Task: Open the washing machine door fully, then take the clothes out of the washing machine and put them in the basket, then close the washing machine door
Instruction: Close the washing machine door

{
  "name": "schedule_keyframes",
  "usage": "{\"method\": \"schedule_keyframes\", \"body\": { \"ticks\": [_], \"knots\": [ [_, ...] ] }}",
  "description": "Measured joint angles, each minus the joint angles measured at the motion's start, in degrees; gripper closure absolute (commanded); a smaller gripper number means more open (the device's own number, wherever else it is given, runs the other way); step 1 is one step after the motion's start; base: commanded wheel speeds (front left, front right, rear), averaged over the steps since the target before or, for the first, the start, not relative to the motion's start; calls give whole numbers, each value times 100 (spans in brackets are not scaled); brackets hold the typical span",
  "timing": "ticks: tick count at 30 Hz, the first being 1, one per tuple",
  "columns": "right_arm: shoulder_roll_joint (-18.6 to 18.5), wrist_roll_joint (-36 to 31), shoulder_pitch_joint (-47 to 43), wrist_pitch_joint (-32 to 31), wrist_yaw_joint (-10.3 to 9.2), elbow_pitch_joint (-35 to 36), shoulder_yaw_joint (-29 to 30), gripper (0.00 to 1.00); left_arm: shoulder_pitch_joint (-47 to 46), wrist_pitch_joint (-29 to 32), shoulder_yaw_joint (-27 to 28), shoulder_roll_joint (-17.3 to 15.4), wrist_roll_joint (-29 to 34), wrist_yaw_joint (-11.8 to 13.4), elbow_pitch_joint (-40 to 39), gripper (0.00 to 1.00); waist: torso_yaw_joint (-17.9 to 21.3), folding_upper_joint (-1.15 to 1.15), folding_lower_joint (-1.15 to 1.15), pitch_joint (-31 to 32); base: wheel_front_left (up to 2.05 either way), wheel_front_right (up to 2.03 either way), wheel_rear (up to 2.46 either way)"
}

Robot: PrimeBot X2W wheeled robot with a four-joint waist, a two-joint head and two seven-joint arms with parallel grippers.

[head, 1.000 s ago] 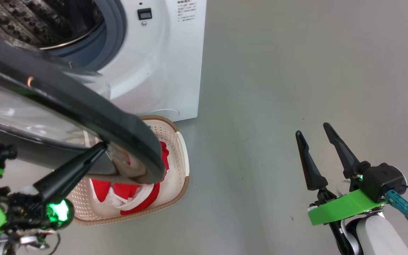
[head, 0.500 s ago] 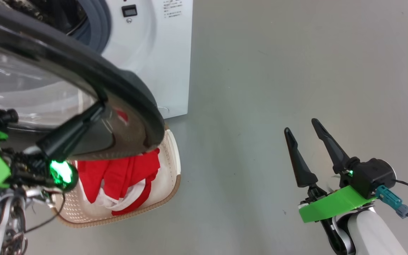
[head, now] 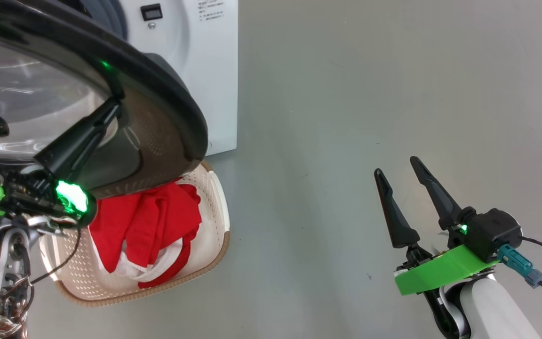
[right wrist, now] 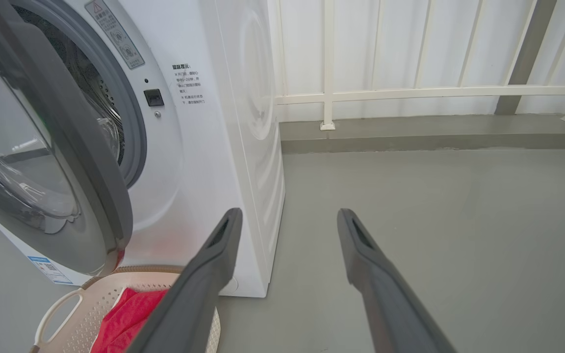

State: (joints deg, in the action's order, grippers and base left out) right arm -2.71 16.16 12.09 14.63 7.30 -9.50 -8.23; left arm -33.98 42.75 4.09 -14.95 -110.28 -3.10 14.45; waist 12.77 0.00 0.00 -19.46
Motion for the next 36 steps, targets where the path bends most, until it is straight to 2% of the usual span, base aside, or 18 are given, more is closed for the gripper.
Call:
{"method": "schedule_keyframes", "body": {
  "ticks": [9, 12, 17, 19, 20, 21, 22, 23, 24, 29, 36],
  "knots": [
    [-1, 0, 0, 0, 0, -14, 18, 0, 115, 21, 129, -1, 82, -151, -130, 100, -155, 0, 0, 30, 0, 0, 0],
    [-1, 0, -1, 0, 0, -40, 13, 0, 491, 14, 255, 15, 82, -225, -344, 100, -243, 0, 0, 81, 0, 0, 0],
    [-4, -8, -18, 0, 0, -86, 9, 0, 1444, -166, 501, 236, 152, -325, -873, 100, -440, 0, 0, 239, 0, 0, 0],
    [-4, -9, -20, 0, 0, -103, 13, 0, 1764, -267, 583, 370, 194, -355, -1072, 78, -509, 0, 0, 304, 0, 0, 0],
    [-4, -16, -25, 0, 0, -109, 18, 0, 1910, -327, 620, 433, 237, -356, -1165, 62, -544, 0, 0, 335, 0, 0, 0],
    [-5, -22, -36, 0, 0, -110, 22, 0, 2053, -381, 659, 502, 275, -357, -1259, 55, -581, 0, 0, 364, 0, 0, 0],
    [-5, -34, -49, 0, 0, -118, 25, 0, 2183, -431, 698, 563, 303, -358, -1329, 40, -613, 0, 0, 394, 0, 0, 0],
    [-5, -52, -68, 0, 0, -125, 35, 0, 2303, -469, 724, 628, 332, -358, -1400, 18, -644, 0, 0, 426, 0, 0, 0],
    [-5, -53, -87, 0, 0, -137, 45, 0, 2416, -509, 750, 704, 359, -359, -1470, 0, -670, 0, 0, 460, 0, 0, 0],
    [-8, -67, -214, 0, 0, -146, 157, 0, 2874, -719, 834, 1025, 657, -399, -1844, 0, -818, 0, 0, 598, 0, 0, 0],
    [-7, -69, -377, 0, 0, -190, 185, 0, 3509, -1229, 815, 1222, 976, -399, -2109, 0, -922, 0, 0, 838, 0, 0, 0]
  ]
}}
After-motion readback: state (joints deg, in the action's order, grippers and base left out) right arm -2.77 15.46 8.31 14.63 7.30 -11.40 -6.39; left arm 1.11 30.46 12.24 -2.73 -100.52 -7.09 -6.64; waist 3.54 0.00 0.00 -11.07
